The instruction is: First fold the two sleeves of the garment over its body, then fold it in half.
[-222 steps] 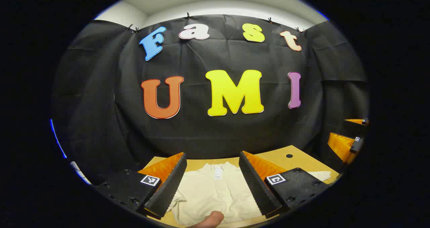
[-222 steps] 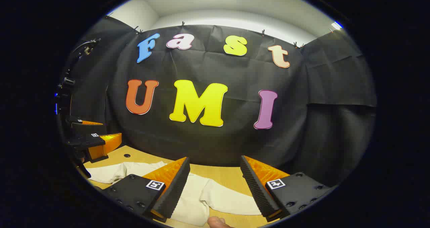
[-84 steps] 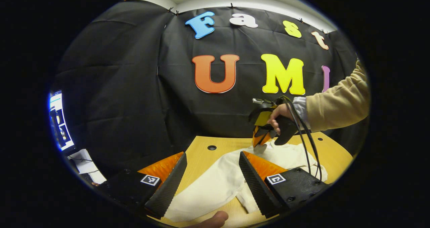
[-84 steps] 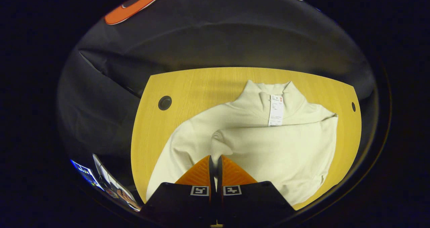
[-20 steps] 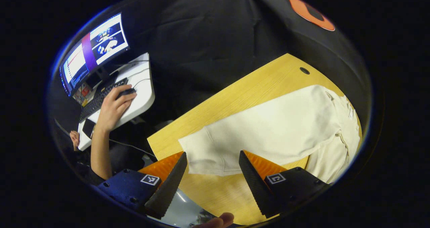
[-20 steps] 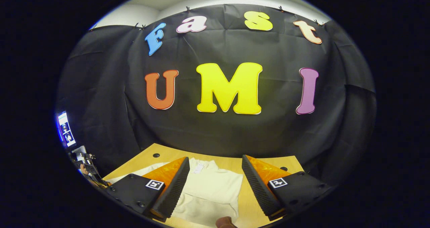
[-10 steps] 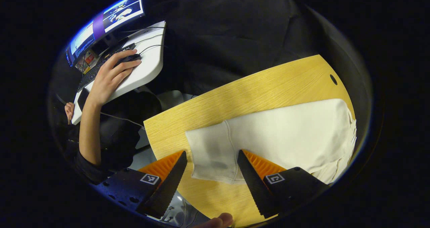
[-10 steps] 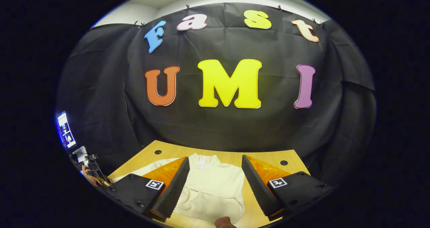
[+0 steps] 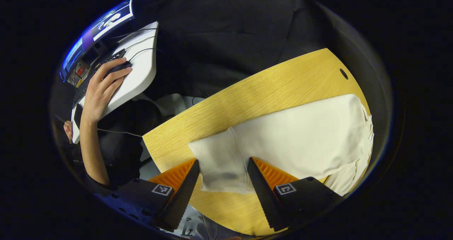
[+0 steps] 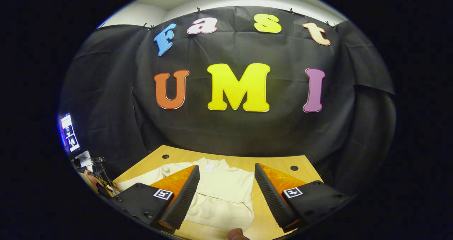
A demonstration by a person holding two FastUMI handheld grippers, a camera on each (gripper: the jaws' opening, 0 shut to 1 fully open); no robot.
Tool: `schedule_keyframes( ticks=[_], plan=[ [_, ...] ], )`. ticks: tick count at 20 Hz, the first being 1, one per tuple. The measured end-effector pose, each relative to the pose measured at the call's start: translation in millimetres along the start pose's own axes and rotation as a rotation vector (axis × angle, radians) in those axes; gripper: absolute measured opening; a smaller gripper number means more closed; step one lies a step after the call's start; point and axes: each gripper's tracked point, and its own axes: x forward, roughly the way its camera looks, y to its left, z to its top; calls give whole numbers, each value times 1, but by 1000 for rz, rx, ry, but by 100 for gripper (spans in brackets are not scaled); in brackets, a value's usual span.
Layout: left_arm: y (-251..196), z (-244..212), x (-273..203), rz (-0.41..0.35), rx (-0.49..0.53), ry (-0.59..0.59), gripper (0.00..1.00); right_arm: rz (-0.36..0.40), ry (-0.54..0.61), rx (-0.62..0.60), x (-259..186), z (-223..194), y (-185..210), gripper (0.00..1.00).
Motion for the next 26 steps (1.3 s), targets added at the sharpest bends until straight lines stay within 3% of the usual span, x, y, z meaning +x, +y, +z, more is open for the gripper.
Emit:
schedule_keyframes(
  ticks=[2,4,6,7,9,13,15,21,26],
  plan=[
    [-2,0,0,0,-6,10,85,-13,-22,-1,-10,0,-11,96],
    [-8,2,0,-14,34,19,71,-38,-41,-2,-19,0,-25,96],
    [-18,1,1,-33,67,31,55,-30,-33,25,-28,-5,-28,96],
    [-21,1,2,-33,76,35,39,-24,-22,28,-30,-10,-30,96],
    [-22,2,0,-13,91,38,22,-14,-12,18,-31,-15,-35,96],
    [-24,3,-6,22,109,43,8,-4,-34,16,-35,-11,-45,96],
    [-34,8,-15,17,118,36,4,-2,-38,18,-33,-11,-52,96],
    [-88,44,-62,-30,178,-54,4,16,-40,35,-29,-10,-68,94],
    [-163,59,-96,-98,236,-100,3,2,-46,53,-20,-6,-90,96]
  ],
)
